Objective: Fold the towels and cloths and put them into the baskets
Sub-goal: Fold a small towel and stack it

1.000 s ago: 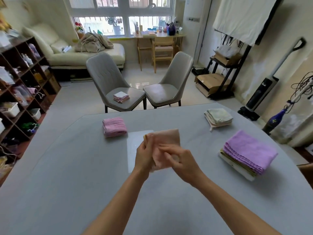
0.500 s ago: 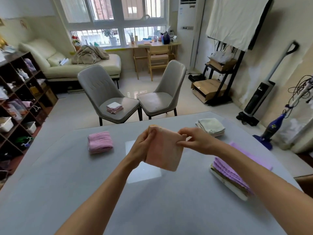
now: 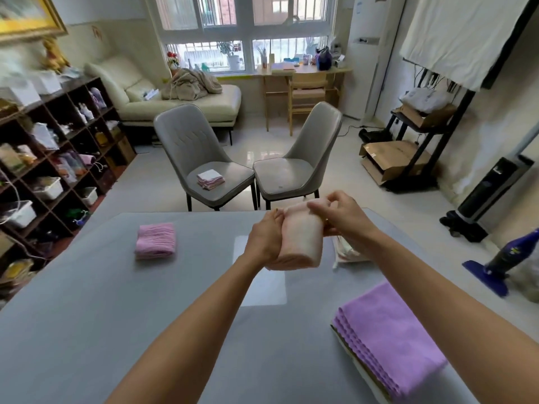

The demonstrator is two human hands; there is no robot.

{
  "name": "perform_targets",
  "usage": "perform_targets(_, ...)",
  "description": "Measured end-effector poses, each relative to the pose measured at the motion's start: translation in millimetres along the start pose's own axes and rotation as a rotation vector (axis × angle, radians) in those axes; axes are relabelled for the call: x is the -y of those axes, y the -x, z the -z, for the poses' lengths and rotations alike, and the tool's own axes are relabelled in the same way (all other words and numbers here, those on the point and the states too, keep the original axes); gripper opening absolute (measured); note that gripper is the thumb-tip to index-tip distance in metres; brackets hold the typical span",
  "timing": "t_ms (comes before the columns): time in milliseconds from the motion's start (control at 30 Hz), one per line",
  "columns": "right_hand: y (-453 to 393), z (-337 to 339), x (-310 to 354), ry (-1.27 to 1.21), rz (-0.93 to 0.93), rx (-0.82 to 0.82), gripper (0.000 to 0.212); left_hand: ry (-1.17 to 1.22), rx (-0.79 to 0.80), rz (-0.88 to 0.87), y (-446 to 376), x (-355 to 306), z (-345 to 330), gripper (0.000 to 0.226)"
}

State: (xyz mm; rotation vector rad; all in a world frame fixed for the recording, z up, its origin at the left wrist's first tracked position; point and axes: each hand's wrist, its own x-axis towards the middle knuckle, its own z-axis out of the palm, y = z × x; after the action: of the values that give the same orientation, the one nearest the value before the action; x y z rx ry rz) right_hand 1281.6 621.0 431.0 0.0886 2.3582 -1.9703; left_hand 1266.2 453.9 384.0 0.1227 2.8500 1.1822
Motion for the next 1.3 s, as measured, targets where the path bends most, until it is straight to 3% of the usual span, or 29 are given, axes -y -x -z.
perform_targets(100,1,14,-3,-0.117,-0.027,0.09,0.044,-0.201,0.208,0.005,-4,6,5,0.04)
perform_targets(200,10,17,-15,0.141,0.132,0.187,0.062,-0.024,0.38,0.108,-5,10,8,0.025)
perform_targets(267,10,14,-20,0.331,0.234,0.212,0.066,0.059,0.387,0.097,-10,5,3,0.022)
perform_targets(400,3,5,-35,0.588,0.345,0.134,0.055,-0.003,0.443,0.041,-22,-3,-10,0.039)
perform_targets(467,3,3,-40,0.616,0.356,0.068,0.044,-0.112,0.418,0.048,-29,2,-18,0.037)
perform_targets(533,5,3,-43,0.559,0.36,0.027,0.037,-0.153,0.308,0.114,-35,10,-23,0.033)
perform_targets(633,3,1,-44,0.462,0.362,0.051,0.037,0.06,0.092,0.245,-43,19,-30,0.037)
perform_targets(700,5,-2,-48,0.405,0.3,0.132,0.037,0.168,-0.008,0.204,-45,24,-34,0.034)
perform_targets(800,11,5,-63,-0.079,0.061,0.294,0.035,0.258,-0.147,0.148,-44,32,-38,0.031)
perform_targets(867,7,5,-75,-0.42,-0.086,0.201,0.041,0.324,-0.207,0.103,-44,32,-43,0.028)
perform_targets(900,-4,7,-86,-0.472,-0.145,0.102,0.043,0.337,-0.203,0.067,-49,27,-53,0.024)
perform_targets(1000,-31,4,-112,-0.235,-0.15,-0.164,0.041,0.351,-0.151,-0.007,-55,12,-82,0.019)
perform_targets(1100,-62,27,-137,0.074,-0.019,-0.361,0.045,0.355,-0.106,0.028,-74,6,-120,0.023)
perform_targets(1300,-142,107,-164,0.552,0.146,-0.274,0.047,0.299,-0.081,0.213,-149,-24,-183,0.04)
